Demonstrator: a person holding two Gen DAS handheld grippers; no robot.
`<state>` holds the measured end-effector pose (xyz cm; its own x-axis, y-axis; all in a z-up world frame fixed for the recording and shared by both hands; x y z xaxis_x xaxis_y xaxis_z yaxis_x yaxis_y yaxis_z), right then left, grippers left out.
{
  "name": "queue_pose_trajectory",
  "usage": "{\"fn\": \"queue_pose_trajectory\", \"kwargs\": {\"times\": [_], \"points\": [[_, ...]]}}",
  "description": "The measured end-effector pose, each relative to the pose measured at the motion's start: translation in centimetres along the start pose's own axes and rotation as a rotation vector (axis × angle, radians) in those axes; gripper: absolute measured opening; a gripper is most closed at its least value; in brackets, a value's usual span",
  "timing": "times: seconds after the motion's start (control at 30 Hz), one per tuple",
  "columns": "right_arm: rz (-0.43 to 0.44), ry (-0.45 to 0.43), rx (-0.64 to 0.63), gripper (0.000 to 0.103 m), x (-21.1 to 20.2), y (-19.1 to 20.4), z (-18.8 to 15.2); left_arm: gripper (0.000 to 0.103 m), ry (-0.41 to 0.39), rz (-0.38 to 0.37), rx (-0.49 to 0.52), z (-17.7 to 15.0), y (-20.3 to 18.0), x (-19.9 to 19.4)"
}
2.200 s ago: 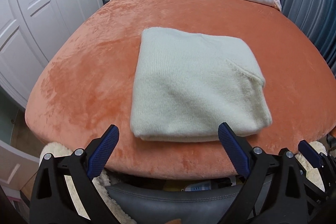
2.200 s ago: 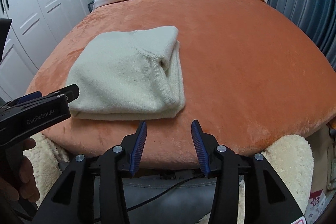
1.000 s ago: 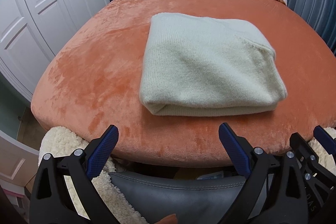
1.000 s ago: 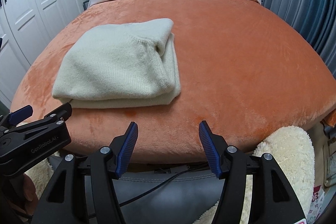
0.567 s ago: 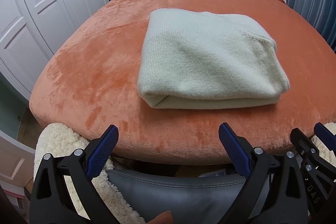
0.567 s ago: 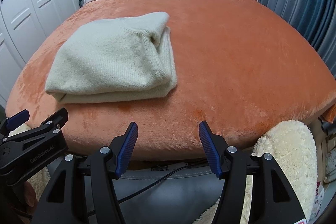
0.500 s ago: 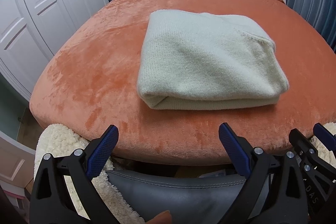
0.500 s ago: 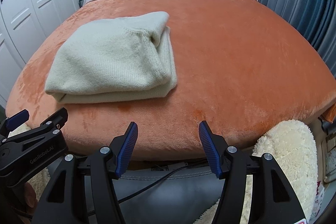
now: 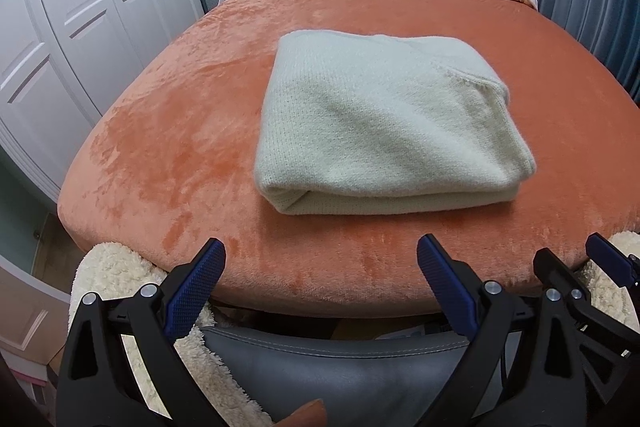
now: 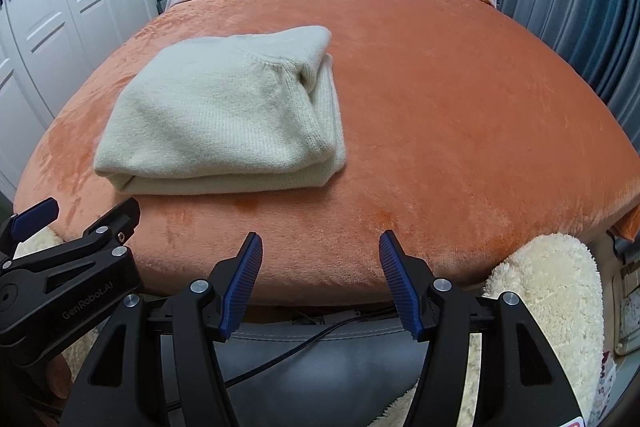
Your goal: Fold small clothes
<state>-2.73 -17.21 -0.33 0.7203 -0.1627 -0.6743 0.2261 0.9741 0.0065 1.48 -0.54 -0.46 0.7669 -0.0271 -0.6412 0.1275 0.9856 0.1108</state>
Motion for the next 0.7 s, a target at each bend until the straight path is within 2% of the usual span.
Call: {"fn": "queue_pose_trajectory", "kwargs": {"times": [0.7], "points": [[-0.005,-0.02,0.008,0.06,-0.94,0.63,0.06,0.094,-0.018,0.019,0.004,-0.14,-0.29,-1.04]]}}
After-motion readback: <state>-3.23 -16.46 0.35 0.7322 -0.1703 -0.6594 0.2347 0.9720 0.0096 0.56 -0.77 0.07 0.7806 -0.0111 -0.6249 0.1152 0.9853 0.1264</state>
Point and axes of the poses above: each gripper's, at about its wrist camera, not at the fingertips, and x roughly the way its jaws point, y to its left, z to its top, the point moved 6 cm from there along x, roughly the way its jaws point, and after that the axes turned 14 degrees about -y, right-handed, at the moved point
